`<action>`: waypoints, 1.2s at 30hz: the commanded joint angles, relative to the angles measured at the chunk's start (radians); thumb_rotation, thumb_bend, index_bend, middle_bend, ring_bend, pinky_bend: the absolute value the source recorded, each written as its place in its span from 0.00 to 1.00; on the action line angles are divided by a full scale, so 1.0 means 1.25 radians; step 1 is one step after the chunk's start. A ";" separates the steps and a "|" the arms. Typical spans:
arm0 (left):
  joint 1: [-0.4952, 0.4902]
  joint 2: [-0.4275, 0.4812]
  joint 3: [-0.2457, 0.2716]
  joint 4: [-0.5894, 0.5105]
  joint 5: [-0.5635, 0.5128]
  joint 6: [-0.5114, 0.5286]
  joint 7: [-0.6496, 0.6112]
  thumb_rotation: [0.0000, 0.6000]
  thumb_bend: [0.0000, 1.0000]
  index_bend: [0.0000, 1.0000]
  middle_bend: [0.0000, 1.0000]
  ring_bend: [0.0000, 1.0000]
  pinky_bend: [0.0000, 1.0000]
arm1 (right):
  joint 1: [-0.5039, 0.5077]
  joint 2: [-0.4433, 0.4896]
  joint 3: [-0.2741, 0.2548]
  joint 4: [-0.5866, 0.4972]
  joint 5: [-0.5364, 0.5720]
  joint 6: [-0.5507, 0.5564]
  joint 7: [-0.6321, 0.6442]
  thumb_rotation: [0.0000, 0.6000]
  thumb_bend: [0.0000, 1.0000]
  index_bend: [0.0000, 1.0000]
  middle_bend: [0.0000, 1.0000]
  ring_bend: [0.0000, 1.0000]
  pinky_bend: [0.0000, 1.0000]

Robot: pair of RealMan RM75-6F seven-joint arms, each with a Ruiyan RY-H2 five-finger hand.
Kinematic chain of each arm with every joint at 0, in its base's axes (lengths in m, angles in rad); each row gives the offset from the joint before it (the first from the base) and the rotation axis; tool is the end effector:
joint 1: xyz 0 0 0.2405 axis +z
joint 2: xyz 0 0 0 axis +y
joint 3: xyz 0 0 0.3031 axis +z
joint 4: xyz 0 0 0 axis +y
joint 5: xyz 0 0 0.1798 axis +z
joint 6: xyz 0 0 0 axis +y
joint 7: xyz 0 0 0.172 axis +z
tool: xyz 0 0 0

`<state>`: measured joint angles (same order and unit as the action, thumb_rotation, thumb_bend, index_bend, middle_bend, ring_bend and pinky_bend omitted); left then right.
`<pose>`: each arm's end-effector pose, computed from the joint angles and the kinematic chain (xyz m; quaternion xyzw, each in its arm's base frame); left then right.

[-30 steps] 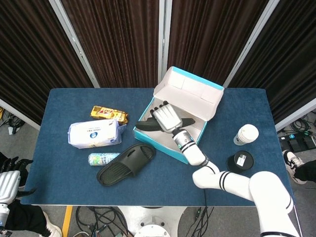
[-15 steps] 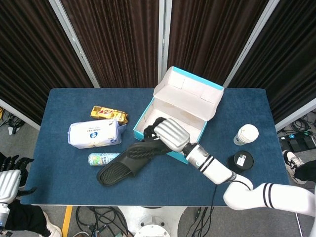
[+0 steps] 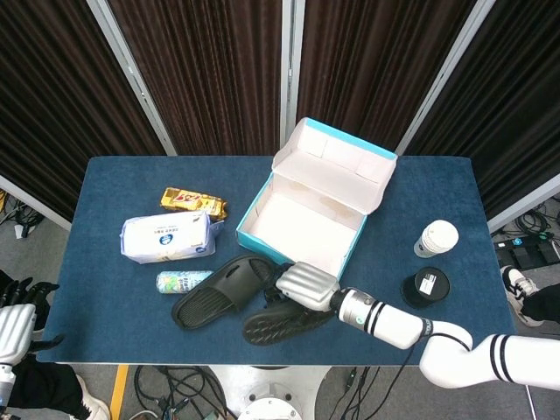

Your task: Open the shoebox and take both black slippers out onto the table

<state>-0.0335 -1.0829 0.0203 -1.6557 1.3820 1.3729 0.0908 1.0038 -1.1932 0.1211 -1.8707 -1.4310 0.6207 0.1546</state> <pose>-0.3766 0.1739 0.1956 -0.5963 -0.4554 -0.2727 0.6022 -0.0548 -0.3388 0.0478 0.8577 -0.3628 0.3436 0.1211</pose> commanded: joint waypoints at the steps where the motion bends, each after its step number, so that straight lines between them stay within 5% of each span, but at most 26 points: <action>1: 0.001 0.002 0.001 0.000 -0.003 -0.002 0.000 1.00 0.00 0.20 0.16 0.05 0.05 | 0.007 -0.055 -0.034 0.037 0.003 -0.019 -0.078 1.00 0.33 0.78 0.58 0.47 0.17; 6: 0.000 0.002 0.002 0.002 -0.009 -0.011 -0.004 1.00 0.00 0.20 0.16 0.05 0.05 | 0.020 -0.102 -0.050 0.078 0.026 -0.032 -0.171 1.00 0.33 0.77 0.58 0.45 0.12; 10: -0.002 0.001 0.002 0.004 -0.010 -0.016 -0.007 1.00 0.00 0.20 0.16 0.05 0.05 | 0.034 -0.133 -0.056 0.109 0.057 -0.043 -0.249 1.00 0.32 0.70 0.52 0.33 0.02; 13: -0.003 0.000 0.002 0.006 -0.011 -0.018 -0.010 1.00 0.00 0.20 0.16 0.05 0.05 | 0.039 -0.156 -0.063 0.129 0.081 -0.037 -0.309 1.00 0.20 0.42 0.30 0.08 0.00; 18: -0.002 -0.003 0.001 0.013 -0.011 -0.017 -0.017 1.00 0.00 0.20 0.16 0.05 0.05 | 0.041 -0.185 -0.069 0.151 0.124 -0.013 -0.390 1.00 0.06 0.03 0.02 0.00 0.00; 26: -0.002 -0.005 0.001 0.018 -0.012 -0.021 -0.023 1.00 0.00 0.20 0.16 0.05 0.05 | 0.033 -0.204 -0.063 0.161 0.155 0.039 -0.448 1.00 0.00 0.00 0.00 0.00 0.00; 36: -0.005 -0.008 -0.001 0.027 -0.006 -0.019 -0.029 1.00 0.00 0.20 0.16 0.05 0.05 | -0.029 -0.103 -0.037 0.092 0.117 0.142 -0.365 1.00 0.00 0.00 0.00 0.00 0.00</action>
<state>-0.0398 -1.0931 0.0188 -1.6221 1.3740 1.3484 0.0548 0.9882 -1.3487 0.0701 -1.7357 -1.2652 0.7727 -0.3271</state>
